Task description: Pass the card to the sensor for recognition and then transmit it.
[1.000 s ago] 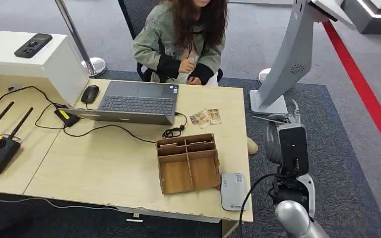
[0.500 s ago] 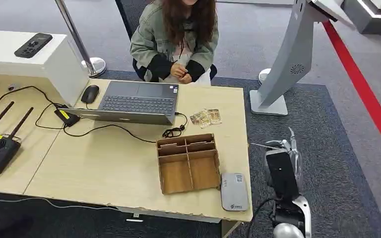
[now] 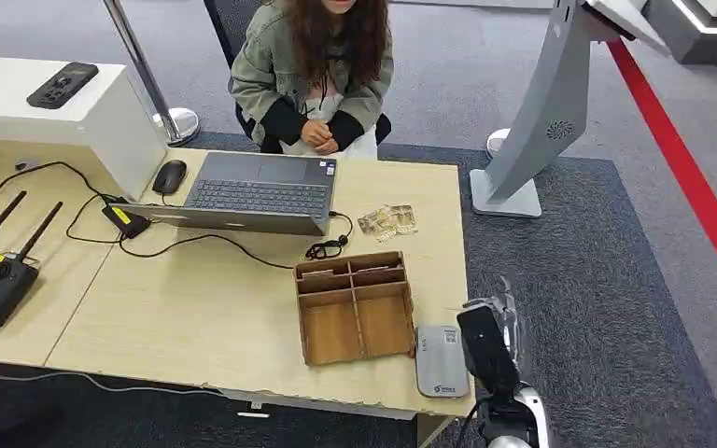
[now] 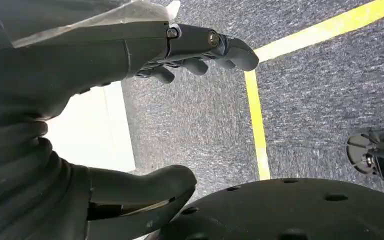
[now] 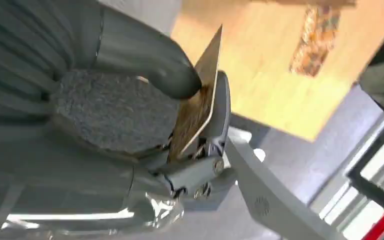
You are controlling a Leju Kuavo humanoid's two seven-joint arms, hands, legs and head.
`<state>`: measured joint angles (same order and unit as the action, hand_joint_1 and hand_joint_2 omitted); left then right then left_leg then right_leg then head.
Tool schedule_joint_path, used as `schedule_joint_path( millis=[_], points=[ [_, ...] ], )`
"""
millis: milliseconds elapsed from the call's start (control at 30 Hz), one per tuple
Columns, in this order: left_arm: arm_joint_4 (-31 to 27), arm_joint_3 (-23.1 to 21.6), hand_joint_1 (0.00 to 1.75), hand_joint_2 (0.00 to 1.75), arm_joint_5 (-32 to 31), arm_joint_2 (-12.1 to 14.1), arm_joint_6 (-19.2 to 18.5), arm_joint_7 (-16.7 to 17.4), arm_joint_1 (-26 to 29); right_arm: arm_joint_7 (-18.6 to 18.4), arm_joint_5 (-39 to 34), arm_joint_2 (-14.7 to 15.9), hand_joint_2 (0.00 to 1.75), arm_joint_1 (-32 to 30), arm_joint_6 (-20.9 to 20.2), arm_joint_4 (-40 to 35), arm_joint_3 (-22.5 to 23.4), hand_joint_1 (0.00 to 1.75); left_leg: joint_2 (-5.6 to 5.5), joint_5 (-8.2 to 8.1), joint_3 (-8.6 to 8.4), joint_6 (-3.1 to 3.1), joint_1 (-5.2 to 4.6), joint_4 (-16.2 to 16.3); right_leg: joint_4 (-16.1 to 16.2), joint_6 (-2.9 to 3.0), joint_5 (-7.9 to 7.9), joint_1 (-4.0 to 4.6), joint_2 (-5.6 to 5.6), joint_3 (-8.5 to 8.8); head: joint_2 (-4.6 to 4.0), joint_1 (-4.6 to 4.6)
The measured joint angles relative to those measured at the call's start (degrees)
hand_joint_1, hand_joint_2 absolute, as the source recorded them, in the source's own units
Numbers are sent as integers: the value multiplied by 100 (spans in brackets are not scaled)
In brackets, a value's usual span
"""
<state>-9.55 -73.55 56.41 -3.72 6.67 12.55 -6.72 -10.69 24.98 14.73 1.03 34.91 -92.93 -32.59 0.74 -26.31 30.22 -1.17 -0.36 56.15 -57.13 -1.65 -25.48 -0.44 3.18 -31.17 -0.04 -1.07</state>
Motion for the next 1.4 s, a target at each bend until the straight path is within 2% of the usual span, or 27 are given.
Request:
schedule_joint_path(
  millis=[467, 1133, 1300, 1400],
  points=[
    [0, 0, 0, 175, 20, -4, 4, -11, 1, -124, 37, -35, 175, 98, 144, 651, -406, 175, 0, 0, 0, 0, 0, 0, 0, 0, 0, 0, 0, 0, 0, 0],
    [0, 33, 0, 175, 72, -28, 90, 24, 3, -19, -166, -79, 175, 165, 278, 1136, -590, 175, 1, 1, -7, 0, 0, 0, 0, 0, 0, 0, 0, 2, 0, -2],
    [0, 33, 0, 175, 59, -28, 83, 24, 4, 57, 160, -79, 175, 164, 288, 1091, -520, 175, 1, 2, -4, -1, -1, 0, 0, 0, 3, -1, 0, 3, 0, 0],
    [2, 33, 0, 175, 20, -28, 70, 24, 4, -50, 567, -79, 175, 207, 260, 852, -391, 175, 1, 3, -3, -1, -2, 0, 0, 0, 7, -1, 0, 2, 0, 0]
  ],
)
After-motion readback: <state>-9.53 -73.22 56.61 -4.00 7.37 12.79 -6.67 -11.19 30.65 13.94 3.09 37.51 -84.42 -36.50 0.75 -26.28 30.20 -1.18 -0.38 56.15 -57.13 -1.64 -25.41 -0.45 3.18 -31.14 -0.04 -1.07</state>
